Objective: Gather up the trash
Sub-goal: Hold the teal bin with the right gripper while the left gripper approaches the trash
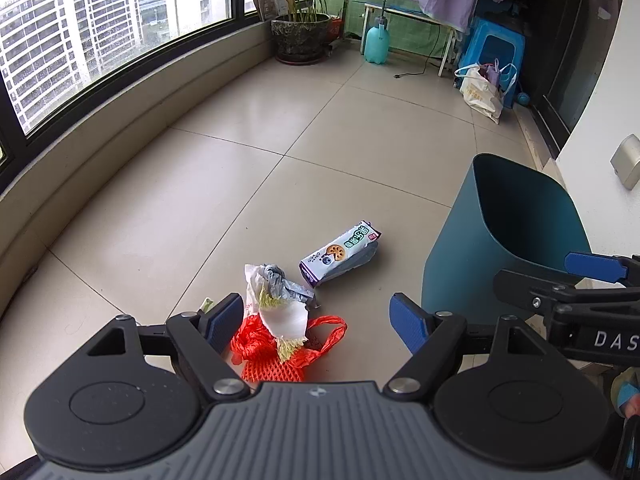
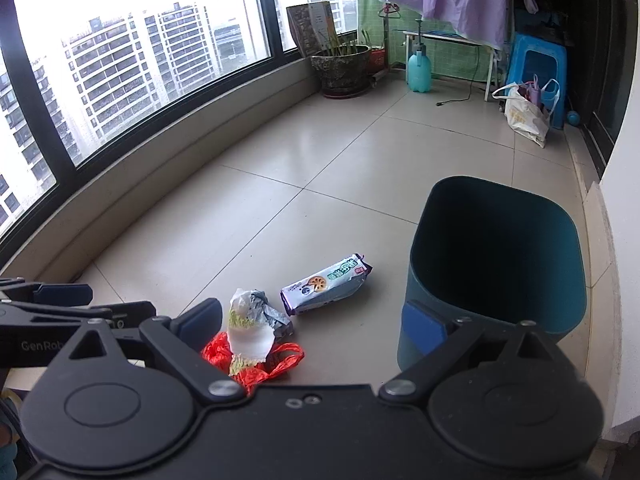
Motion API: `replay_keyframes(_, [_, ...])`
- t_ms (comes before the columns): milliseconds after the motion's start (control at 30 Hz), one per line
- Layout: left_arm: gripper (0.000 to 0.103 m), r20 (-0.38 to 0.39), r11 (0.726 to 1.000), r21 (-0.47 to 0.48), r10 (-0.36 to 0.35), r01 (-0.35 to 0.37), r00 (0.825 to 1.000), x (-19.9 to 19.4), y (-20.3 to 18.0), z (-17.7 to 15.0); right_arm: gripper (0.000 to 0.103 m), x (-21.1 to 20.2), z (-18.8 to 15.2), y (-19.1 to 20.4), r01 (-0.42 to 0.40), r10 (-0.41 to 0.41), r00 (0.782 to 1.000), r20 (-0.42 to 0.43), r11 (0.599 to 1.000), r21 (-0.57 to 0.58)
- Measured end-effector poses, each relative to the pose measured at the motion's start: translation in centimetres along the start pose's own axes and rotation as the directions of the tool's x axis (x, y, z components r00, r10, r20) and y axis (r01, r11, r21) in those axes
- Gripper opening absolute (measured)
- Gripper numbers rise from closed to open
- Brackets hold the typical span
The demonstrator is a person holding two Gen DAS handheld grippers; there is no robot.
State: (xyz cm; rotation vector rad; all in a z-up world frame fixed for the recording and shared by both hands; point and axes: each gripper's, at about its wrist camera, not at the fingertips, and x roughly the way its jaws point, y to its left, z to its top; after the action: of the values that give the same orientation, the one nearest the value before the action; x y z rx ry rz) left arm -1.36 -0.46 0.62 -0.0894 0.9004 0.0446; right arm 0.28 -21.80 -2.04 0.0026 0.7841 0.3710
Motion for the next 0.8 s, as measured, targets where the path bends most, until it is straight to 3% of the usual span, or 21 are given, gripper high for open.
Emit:
replay_keyframes(400, [0.08,-0.002,1.0,0.013,-0.013,0.013,1.0,0.01,-0.31,-0.12,0.096,0.5,-0.03,0.68,-0.032,0.032,0.999,-0.015,0.999,-0.024])
replay_keyframes(800, [0.08,-0.019,1.0,0.003,-0.011,0.011,1.0,0.48,-0.07,0.2,0.096,0.35,0.55,0.42,-0.006,0.006,1.0,-0.017,1.0,-0.03])
